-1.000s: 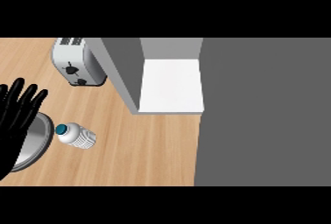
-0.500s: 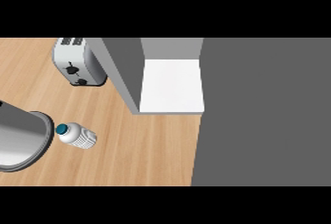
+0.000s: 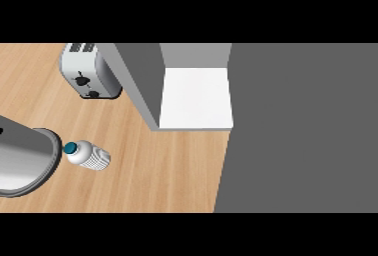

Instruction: Pick up the bottled water, place it into the cabinet and close the cabinet

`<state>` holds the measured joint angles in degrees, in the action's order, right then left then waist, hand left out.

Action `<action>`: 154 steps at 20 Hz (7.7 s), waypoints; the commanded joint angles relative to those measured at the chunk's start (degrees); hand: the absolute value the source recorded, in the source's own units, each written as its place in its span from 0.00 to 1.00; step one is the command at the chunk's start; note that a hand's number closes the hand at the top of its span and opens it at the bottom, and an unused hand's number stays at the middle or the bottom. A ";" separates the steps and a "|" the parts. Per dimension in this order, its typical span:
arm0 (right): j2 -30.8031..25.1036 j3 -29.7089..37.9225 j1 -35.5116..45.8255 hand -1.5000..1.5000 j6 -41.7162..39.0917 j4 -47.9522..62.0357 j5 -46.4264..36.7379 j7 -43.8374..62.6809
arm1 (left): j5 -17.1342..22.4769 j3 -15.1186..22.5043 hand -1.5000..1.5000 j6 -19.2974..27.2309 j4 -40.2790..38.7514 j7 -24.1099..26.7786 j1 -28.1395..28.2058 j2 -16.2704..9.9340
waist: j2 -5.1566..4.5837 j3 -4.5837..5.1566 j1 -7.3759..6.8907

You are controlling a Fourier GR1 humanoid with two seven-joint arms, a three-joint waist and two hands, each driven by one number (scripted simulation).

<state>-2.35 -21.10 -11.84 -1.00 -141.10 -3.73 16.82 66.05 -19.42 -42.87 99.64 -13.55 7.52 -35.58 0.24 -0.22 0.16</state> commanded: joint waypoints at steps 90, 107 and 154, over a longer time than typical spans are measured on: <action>-8.85 -15.63 5.41 0.00 17.74 -6.61 -9.42 9.18 | -67.24 12.62 1.00 37.92 -61.15 65.18 -27.82 35.42 | 0.07 0.28 0.42; -12.22 -15.84 1.43 0.00 19.41 -5.66 -7.85 3.00 | -45.86 37.34 1.00 59.81 -37.60 40.64 -33.41 35.57 | -0.09 0.22 0.68; -17.26 -9.29 -4.29 0.00 14.17 -3.46 4.16 -8.47 | -33.28 36.24 0.00 79.09 -89.96 52.42 -68.72 35.57 | -1.73 0.27 4.94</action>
<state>-19.72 -30.28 -15.79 13.90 -142.25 -1.04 8.41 32.17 17.23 36.22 10.19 36.47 -62.47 -0.06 -1.22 0.04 4.35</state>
